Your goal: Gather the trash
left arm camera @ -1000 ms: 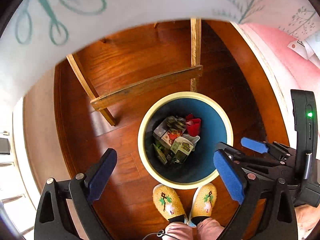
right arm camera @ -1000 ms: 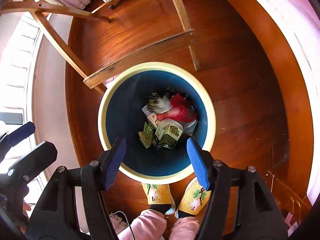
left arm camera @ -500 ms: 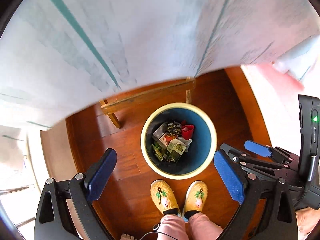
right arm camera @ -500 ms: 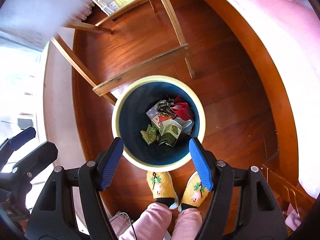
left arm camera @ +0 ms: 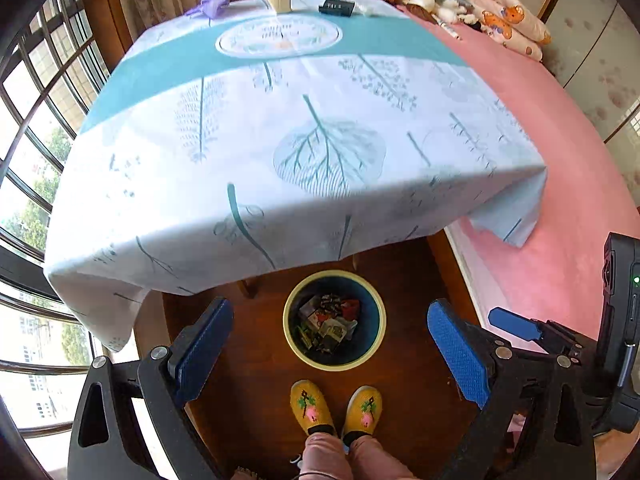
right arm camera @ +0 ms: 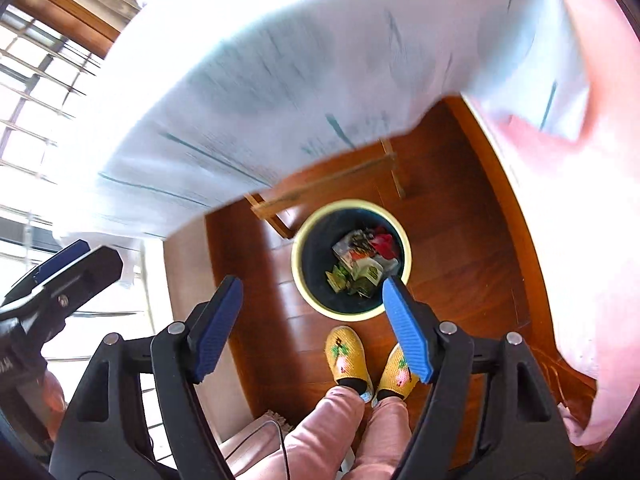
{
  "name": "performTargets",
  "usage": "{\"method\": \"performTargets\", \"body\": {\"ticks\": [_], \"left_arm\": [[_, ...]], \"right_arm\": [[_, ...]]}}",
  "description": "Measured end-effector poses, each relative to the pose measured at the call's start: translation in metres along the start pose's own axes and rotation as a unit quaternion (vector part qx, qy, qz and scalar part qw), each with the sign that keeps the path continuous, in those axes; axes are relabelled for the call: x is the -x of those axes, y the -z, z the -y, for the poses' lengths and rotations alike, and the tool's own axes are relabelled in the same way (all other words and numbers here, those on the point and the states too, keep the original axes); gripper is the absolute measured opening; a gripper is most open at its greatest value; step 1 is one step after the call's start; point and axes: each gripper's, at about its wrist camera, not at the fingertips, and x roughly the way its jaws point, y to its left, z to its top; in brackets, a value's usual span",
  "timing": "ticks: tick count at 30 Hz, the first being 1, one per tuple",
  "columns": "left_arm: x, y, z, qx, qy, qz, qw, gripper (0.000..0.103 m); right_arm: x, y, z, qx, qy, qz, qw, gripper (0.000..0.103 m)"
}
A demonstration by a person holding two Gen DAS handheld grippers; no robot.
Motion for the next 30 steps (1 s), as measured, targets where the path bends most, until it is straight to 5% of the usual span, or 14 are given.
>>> {"method": "performTargets", "body": {"ticks": [16,30], "left_arm": [[0.172,-0.041,0.009,0.013,-0.037,0.119,0.9921,0.099],[0.219,-0.082,-0.006,0.020,-0.069,0.148,0.9864,0.099]], "right_arm": [[0.162,-0.032,-0.059,0.084,-0.045,0.087,0.992,0.071],[0.212,-0.069,-0.115,0.159,-0.065,0.141,0.975,0.072]]}}
